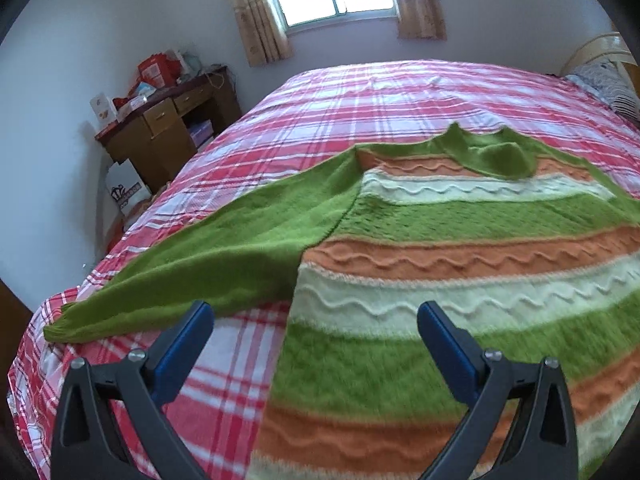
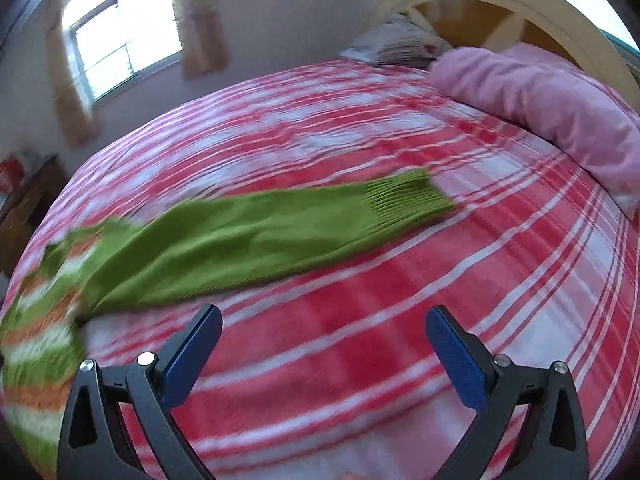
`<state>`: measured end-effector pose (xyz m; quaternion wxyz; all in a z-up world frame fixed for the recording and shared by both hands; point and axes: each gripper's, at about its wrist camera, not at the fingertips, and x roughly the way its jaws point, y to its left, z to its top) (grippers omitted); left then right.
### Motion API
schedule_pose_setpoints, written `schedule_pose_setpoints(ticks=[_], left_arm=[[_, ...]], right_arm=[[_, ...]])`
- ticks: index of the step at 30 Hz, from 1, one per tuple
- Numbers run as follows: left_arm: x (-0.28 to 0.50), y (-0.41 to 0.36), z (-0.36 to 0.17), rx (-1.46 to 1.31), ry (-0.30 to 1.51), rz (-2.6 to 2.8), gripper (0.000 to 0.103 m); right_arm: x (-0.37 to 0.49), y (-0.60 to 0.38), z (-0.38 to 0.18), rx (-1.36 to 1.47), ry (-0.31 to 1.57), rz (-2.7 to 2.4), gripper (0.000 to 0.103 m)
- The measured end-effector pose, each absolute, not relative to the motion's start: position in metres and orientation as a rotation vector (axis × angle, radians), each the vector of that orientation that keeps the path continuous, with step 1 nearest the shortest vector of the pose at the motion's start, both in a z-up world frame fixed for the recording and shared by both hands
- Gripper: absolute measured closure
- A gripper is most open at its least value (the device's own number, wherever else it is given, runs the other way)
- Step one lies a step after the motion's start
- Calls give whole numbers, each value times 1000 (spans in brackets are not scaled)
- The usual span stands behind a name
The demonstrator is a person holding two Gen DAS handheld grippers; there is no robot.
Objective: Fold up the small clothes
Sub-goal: 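Move the right tool to the sleeve cuff nearest the pink pillow and grasp it, then lift the green sleeve cuff up off the bed with the right tool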
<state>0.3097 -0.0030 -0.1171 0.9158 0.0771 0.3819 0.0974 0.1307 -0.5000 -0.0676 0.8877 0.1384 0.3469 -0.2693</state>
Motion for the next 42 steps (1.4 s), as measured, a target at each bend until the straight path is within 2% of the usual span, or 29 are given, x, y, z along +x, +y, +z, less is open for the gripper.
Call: schedule_pose_setpoints(ticks=[1,2,4,15,16,17,20,30,36,42], left_arm=[[313,-1,-118,151,791,208,0],[316,1,-118,144,796,215,0],[322,6,-120,120,809,227,0],[335,8,-137,78,854,252,0],[335,8,-137,81,854,251,0],[335,7,-138,85,855,252,0],[335,7,-138,83,852,252,0],[325,17,-130,-12,867,206,0],[311,11,-118,-51,853,117,0],[299,13,-106,-83,827,79,0]], right_arm=[[132,-512,-67,303,715,-579,8],[134,-527,-67,323,709,-601,24],[136,-551,-67,359,707,-638,37],[166,-622,-71,466,711,-708,39],[170,-623,-72,471,711,-700,52],[173,-623,-73,470,719,-693,71],[173,-622,-75,474,717,-674,92],[124,-609,-43,531,554,-616,95],[134,-607,-28,522,549,-625,95],[159,-575,22,447,489,-561,95]])
